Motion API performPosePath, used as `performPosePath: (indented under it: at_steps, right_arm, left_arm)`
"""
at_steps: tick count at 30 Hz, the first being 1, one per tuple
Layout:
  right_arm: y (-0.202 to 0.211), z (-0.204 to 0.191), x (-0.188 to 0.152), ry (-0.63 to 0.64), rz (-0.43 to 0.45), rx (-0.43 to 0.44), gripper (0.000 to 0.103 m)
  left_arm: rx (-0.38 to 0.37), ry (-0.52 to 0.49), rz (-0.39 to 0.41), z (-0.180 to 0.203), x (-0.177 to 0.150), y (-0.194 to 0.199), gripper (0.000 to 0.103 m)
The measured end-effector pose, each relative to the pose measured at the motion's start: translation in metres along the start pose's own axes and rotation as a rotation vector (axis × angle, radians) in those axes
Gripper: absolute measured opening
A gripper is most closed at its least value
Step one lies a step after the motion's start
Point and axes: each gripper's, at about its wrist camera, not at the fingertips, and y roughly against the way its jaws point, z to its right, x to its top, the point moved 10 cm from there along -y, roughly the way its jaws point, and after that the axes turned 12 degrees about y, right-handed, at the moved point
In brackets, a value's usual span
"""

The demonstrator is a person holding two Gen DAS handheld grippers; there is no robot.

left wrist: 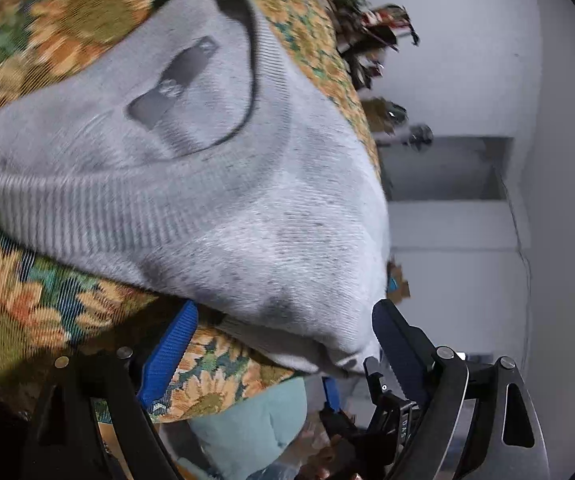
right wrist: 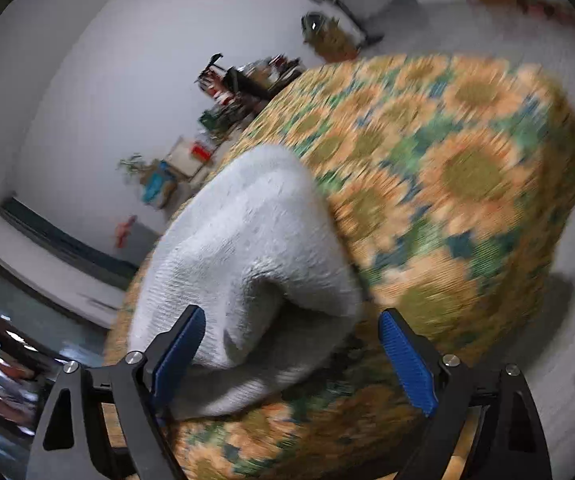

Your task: Fold clothes

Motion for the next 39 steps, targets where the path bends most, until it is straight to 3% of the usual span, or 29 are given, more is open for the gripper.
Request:
performPosePath:
  at_steps: [3, 6, 8, 9, 10, 12, 16, 20, 24, 27, 29, 31, 32, 34, 36, 39]
  right_arm:
    - [-0.010, -0.015, 0.005, -0.002, 0.029, 0.064, 0.091]
    - [-0.020, -0.028, 0.008, 0.010, 0.002, 0.113, 0.090]
    - [-0.030, -0.028, 0.006, 0.041, -0.039, 0.079, 0.067]
    - [-0.034, -0.028, 0.005, 0.057, -0.058, 0.062, 0.043]
    - [-0.034, -0.029, 0.006, 0.085, -0.068, 0.046, 0.036]
    - [-0.024, -0.043, 0.013, 0.149, -0.062, 0.063, 0.028]
    - [-0.003, -0.073, 0.041, 0.269, -0.011, 0.089, 0.024]
    - [-0.011, -0.079, 0.053, 0.292, -0.016, 0.102, 0.023]
    - [-0.014, -0.079, 0.056, 0.309, -0.024, 0.122, 0.023]
    - [-0.009, -0.074, 0.053, 0.306, -0.032, 0.134, 0.023]
    - [-0.007, -0.067, 0.048, 0.291, -0.035, 0.140, 0.024]
    - [-0.008, -0.063, 0.038, 0.251, -0.037, 0.172, 0.032]
    - [-0.008, -0.062, 0.032, 0.223, -0.037, 0.200, 0.039]
    - [-0.009, -0.060, 0.020, 0.168, -0.038, 0.255, 0.071]
    - [-0.010, -0.058, 0.008, 0.112, -0.039, 0.309, 0.080]
    - [-0.010, -0.055, -0.010, 0.027, -0.041, 0.391, 0.084]
  left_arm:
    - [-0.013, 0.033, 0.032, -0.005, -0.002, -0.002, 0.089]
    - [-0.055, 0.071, 0.037, -0.005, -0.007, -0.005, 0.090]
    - [-0.069, 0.087, 0.037, -0.005, -0.013, -0.010, 0.091]
    - [-0.074, 0.091, 0.035, -0.005, -0.015, -0.012, 0.091]
    - [-0.080, 0.094, 0.035, -0.005, -0.018, -0.014, 0.091]
    - [-0.098, 0.112, 0.033, -0.005, -0.024, -0.019, 0.091]
    - [-0.161, 0.198, 0.059, -0.006, -0.040, -0.024, 0.091]
    - [-0.252, 0.323, 0.098, -0.002, -0.053, -0.035, 0.095]
    - [-0.227, 0.387, 0.023, 0.002, -0.063, -0.066, 0.097]
    - [-0.270, 0.393, 0.065, 0.016, -0.054, -0.072, 0.100]
    - [-0.287, 0.354, 0.068, 0.027, -0.047, -0.078, 0.090]
    - [-0.249, 0.352, 0.031, 0.027, -0.044, -0.088, 0.062]
    - [-0.264, 0.378, -0.001, 0.025, -0.044, -0.091, 0.058]
    - [-0.284, 0.357, -0.033, 0.027, -0.045, -0.091, 0.047]
    - [-0.279, 0.306, -0.045, 0.031, -0.049, -0.088, 0.045]
    - [-0.279, 0.242, -0.047, 0.040, -0.056, -0.086, 0.044]
